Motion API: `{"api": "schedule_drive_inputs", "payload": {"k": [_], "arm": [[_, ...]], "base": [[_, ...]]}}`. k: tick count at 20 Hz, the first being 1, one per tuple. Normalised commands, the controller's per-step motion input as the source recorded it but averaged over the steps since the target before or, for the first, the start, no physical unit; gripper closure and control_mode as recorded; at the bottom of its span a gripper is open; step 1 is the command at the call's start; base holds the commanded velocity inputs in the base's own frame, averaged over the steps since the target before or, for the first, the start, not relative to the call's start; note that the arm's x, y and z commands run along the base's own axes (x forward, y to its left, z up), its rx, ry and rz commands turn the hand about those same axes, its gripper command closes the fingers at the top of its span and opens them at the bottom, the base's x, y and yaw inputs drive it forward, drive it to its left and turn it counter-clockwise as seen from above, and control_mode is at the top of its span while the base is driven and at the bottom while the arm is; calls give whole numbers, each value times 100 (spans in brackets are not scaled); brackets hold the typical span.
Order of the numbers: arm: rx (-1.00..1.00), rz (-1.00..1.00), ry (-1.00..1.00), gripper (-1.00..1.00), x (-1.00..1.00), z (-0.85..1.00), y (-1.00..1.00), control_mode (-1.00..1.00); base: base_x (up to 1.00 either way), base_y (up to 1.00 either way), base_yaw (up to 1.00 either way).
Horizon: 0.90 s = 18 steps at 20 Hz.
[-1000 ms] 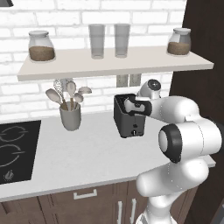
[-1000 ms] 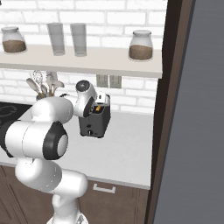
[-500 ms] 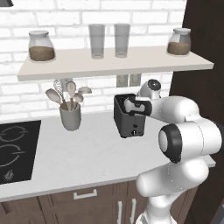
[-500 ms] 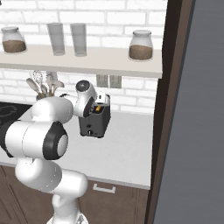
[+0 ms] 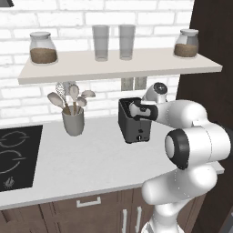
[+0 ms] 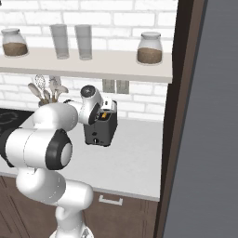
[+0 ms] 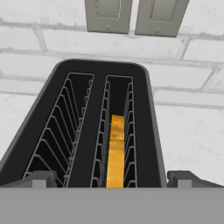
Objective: Start the toaster. Once the lever pops up, take the bread to the plate on the dining counter.
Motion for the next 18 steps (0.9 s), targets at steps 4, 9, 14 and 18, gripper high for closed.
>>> {"api": "schedule_drive_inputs", "payload": {"k": [4,9,14,18], "arm": [[0,0,0,-100,0,0,0,-100],[0,0,0,-100,0,0,0,-100],[0,0,0,-100,0,0,0,-100],[0,0,0,-100,0,0,0,-100]], "base": [[0,0,0],[0,0,0],[0,0,0],[0,0,0]]}}
